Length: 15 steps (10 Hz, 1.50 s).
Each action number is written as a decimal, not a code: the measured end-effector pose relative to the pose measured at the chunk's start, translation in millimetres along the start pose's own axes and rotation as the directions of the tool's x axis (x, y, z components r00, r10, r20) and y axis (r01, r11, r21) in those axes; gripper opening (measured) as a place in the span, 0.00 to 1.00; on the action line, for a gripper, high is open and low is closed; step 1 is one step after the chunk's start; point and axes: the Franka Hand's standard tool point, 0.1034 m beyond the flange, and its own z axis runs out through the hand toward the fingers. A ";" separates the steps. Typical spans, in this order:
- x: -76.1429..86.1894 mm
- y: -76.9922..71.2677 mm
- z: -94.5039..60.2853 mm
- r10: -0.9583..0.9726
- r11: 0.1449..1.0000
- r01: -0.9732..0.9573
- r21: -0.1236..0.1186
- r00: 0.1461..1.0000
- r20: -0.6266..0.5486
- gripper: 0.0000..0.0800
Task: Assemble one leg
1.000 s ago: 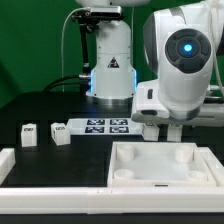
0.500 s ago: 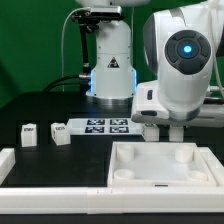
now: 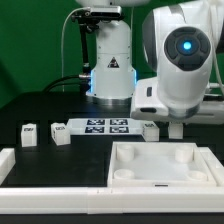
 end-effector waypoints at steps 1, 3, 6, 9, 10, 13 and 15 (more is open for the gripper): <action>-8.0 -0.4 -10.8 -0.005 1.000 0.005 -0.002 1.000 -0.004 0.36; -25.5 -1.2 -31.4 -0.011 1.000 0.011 -0.008 1.000 0.002 0.36; -32.7 -3.4 -48.5 -0.018 1.000 0.018 -0.005 1.000 -0.023 0.36; -23.4 -8.5 -54.4 -0.025 1.000 0.028 0.011 0.978 -0.205 0.36; -27.6 -7.4 -52.2 -0.029 0.999 0.033 0.010 0.964 -0.264 0.36; -14.2 -0.2 -83.6 -0.065 0.997 0.081 0.010 0.859 -0.508 0.36; -0.8 3.1 -113.3 -0.089 0.993 0.117 -0.001 0.752 -0.653 0.36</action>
Offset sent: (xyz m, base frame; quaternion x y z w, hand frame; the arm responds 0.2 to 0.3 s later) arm 0.0068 -0.0043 0.0524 -0.0274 -0.0102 0.0073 0.9995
